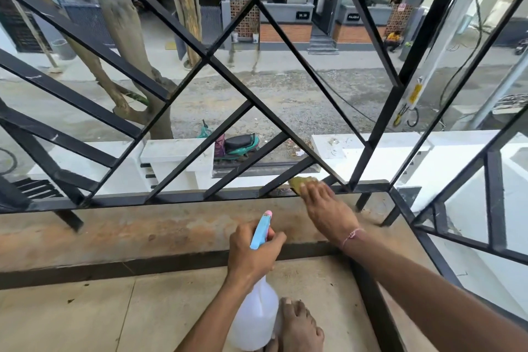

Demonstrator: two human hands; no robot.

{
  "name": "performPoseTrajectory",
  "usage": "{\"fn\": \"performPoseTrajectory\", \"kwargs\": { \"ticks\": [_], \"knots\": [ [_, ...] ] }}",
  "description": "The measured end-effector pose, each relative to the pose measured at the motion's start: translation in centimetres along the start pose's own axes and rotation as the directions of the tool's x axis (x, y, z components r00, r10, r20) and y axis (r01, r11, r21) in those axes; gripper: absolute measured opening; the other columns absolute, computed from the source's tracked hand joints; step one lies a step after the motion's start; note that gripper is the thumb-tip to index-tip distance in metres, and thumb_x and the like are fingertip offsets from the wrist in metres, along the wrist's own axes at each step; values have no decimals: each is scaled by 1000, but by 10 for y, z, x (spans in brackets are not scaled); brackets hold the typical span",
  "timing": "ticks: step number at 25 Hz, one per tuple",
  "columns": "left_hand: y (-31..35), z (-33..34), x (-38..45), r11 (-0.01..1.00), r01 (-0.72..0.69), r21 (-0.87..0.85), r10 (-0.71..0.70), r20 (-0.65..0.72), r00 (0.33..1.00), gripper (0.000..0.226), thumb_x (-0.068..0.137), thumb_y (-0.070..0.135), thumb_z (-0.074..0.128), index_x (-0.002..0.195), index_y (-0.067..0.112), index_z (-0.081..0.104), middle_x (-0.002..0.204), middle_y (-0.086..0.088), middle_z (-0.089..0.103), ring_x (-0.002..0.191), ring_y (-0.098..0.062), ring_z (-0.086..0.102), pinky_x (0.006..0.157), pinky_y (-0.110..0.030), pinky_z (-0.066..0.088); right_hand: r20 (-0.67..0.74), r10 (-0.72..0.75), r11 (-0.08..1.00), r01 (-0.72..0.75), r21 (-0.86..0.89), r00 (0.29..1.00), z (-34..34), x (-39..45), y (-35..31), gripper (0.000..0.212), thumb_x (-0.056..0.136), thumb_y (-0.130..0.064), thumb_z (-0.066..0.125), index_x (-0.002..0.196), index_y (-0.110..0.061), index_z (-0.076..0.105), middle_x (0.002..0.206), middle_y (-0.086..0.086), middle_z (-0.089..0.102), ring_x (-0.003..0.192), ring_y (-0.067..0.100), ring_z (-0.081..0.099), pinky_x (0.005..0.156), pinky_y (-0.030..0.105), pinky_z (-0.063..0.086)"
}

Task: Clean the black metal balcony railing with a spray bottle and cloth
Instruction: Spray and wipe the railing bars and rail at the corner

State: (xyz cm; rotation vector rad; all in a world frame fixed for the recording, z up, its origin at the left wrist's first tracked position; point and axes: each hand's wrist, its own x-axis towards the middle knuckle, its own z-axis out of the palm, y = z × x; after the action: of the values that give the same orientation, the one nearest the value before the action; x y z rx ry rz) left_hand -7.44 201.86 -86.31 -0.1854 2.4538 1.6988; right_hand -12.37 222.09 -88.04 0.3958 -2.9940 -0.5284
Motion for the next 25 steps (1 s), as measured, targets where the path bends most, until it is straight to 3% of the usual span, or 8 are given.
{"fn": "performPoseTrajectory", "kwargs": {
  "ticks": [4,7,10,14,17,20,22,25],
  "knots": [
    [0,3,-2,1000,-15,-5,15,20,1000,24,81,21,79,63,19,63,63,-4,65,68,-29,70,61,-50,63,61,5,955,13,-295,998,-3,-4,14,53,106,-10,26,149,17,15,155,44,6,149,53,4,123,56,-1],
    [2,1,0,1000,-29,-12,29,26,999,23,82,21,78,64,20,64,63,-2,64,70,-28,71,62,-49,64,110,6,905,41,-423,994,-4,-7,9,60,107,-20,22,146,22,6,154,45,6,147,55,5,123,58,3],
    [3,0,2,999,-46,1,46,20,999,22,80,21,77,62,18,63,62,-3,65,65,-25,69,60,-50,63,106,158,976,-138,-169,982,11,1,-13,60,106,-15,20,146,23,-4,153,47,-1,148,55,5,123,59,7],
    [6,-1,2,999,-33,-16,33,16,999,26,81,17,75,58,20,61,58,0,62,58,-14,64,58,-45,64,171,313,920,-343,189,934,5,28,-60,63,104,-10,30,151,15,-3,158,39,3,151,48,2,125,52,7],
    [8,-4,3,998,-10,-58,10,-1,1000,22,83,15,76,64,15,65,59,1,64,58,-11,66,54,-35,63,68,125,938,-140,317,990,2,36,-70,69,99,-8,47,155,5,9,163,28,5,153,38,-5,124,43,-1],
    [8,-3,4,998,-12,-65,12,7,1000,21,85,16,76,67,14,66,62,-1,65,60,-11,66,52,-30,61,1,-93,938,87,334,996,8,27,-54,73,100,-1,46,158,-1,1,164,21,-11,149,28,-21,119,35,-10],
    [7,-5,7,997,5,-79,-4,8,1000,20,85,14,75,67,12,66,64,-3,65,64,-14,67,52,-29,59,-55,-173,972,179,153,983,12,24,-38,66,100,2,31,157,3,-3,163,26,-8,151,35,-13,124,45,-2],
    [3,-7,12,993,40,-107,-38,19,999,17,85,12,74,72,4,66,72,-9,70,74,-21,71,52,-27,58,-50,-58,997,55,-55,997,15,13,0,65,100,-4,35,153,13,2,157,35,17,147,48,19,124,55,12]
  ]
}}
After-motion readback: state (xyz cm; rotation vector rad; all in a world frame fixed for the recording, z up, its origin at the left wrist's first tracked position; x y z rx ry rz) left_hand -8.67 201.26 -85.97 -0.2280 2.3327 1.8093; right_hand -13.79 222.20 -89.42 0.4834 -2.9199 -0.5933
